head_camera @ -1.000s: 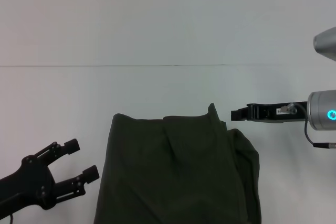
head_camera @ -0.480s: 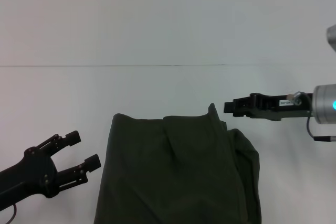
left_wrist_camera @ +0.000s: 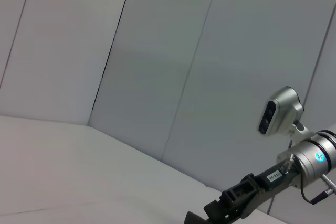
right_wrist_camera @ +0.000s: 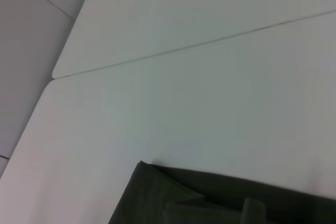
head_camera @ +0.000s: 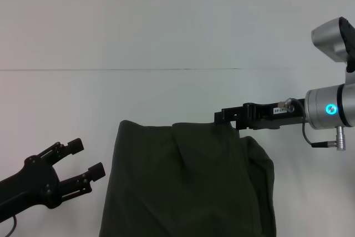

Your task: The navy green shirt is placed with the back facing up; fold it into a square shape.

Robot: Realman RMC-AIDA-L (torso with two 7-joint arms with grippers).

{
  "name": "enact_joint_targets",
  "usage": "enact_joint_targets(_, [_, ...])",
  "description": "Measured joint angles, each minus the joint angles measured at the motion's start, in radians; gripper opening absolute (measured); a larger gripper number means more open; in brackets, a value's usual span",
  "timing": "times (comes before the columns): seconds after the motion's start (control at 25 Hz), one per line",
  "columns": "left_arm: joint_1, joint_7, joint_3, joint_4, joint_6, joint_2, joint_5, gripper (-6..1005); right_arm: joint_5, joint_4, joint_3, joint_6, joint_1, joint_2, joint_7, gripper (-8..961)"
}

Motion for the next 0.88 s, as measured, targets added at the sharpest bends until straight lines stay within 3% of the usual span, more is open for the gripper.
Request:
enact_joint_targets(0.08, [0.002,0.0,0.0,0.0,0.0,0.0,0.0,946,0.0,0.004,-0.009,0.006,0.002,0.003,0.0,812])
enact_joint_targets(0.36, [0.007,0.0,-0.002,0.0,0.008,0.0,0.0,946,-0.001,-0.021,-0.024,0.028,-0.015,0.026,-0.021,766])
enact_joint_targets(0.52, [0.009,0.0,-0.01,0.0,0.01,-0.002,0.0,946,-0.002,-0.02,-0.04,0.031,-0.015,0.027,-0.022,740])
enact_joint_targets(0.76, [0.01,0.0,-0.012,0.0,0.011,-0.003,0.0,946,-0.002,-0.016,-0.043,0.032,-0.014,0.027,-0.022,552])
enact_joint_targets(0.88, [0.01,0.0,-0.012,0.0,0.012,-0.003,0.0,946,-0.002,-0.018,-0.043,0.032,-0.016,0.027,-0.023,410])
